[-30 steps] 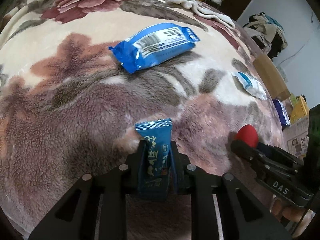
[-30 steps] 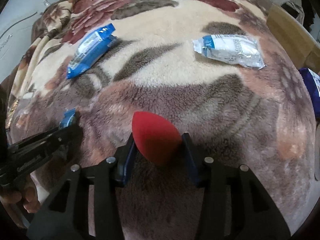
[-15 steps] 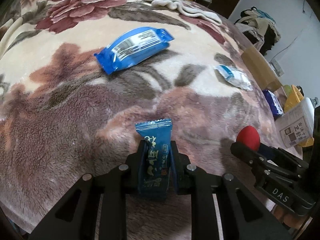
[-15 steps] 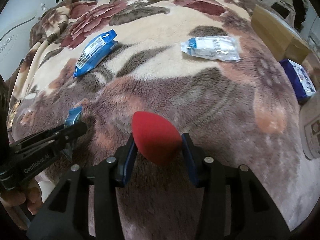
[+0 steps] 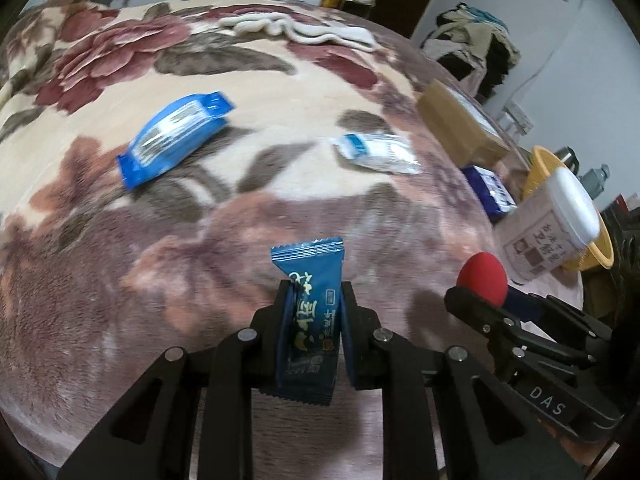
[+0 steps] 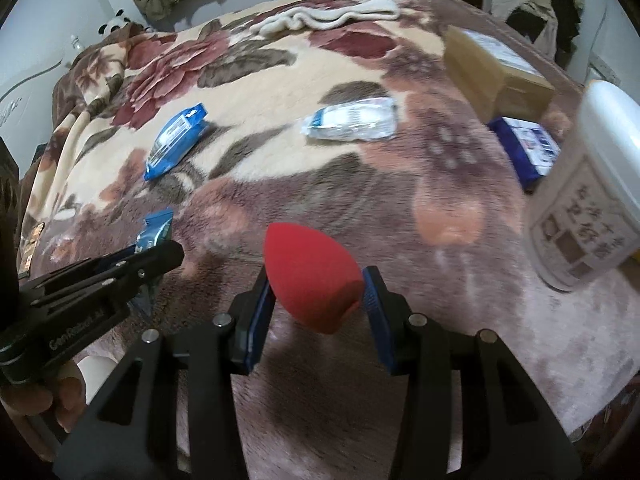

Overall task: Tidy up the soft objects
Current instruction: 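Carry the blue packet and red sponge over the orange basket with both tools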

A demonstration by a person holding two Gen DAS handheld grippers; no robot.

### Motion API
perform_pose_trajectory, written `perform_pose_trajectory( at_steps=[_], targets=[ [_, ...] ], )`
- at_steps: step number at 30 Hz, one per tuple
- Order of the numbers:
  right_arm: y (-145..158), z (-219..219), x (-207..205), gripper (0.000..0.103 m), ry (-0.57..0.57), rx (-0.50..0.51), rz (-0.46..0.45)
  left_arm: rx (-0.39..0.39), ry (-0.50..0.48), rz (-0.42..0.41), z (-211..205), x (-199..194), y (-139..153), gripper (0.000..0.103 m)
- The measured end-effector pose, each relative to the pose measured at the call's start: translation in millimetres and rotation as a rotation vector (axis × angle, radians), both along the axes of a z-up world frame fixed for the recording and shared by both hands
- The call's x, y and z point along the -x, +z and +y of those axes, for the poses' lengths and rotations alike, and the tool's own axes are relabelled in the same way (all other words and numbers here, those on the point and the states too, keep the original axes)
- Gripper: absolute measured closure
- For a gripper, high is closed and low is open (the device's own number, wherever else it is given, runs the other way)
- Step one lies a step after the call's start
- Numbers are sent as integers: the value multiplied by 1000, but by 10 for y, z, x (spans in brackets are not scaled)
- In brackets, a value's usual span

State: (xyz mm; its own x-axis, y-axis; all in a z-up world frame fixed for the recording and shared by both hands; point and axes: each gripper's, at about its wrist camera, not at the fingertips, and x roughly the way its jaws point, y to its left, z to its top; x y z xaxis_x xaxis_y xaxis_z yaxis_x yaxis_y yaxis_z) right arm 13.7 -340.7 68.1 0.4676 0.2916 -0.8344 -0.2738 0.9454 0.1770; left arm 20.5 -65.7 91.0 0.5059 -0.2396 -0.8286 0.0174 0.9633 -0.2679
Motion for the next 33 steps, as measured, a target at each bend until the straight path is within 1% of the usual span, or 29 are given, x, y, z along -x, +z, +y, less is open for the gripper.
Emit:
perform_pose_trajectory(
  at_steps=[5,11,20,26,33],
  targets=[
    [78,-212,35,58,-32,-4,-13,-7,-38,-9,-265,9,73,82],
    [152,-457,75,58,-65,-21,-26,-21,-74,-18,-467,18,141,82],
    [315,-655,129,58,-81,-49,-58,-38,-115,-39,-725,15,293,82],
    [505,-781,132,58,-90,-58,-96,-37,-135,-66,-882,-53,485,82],
    [794,-963,72,58,-111,-66,-156,-27,-168,-117,-1118,-198,817,82]
  ],
)
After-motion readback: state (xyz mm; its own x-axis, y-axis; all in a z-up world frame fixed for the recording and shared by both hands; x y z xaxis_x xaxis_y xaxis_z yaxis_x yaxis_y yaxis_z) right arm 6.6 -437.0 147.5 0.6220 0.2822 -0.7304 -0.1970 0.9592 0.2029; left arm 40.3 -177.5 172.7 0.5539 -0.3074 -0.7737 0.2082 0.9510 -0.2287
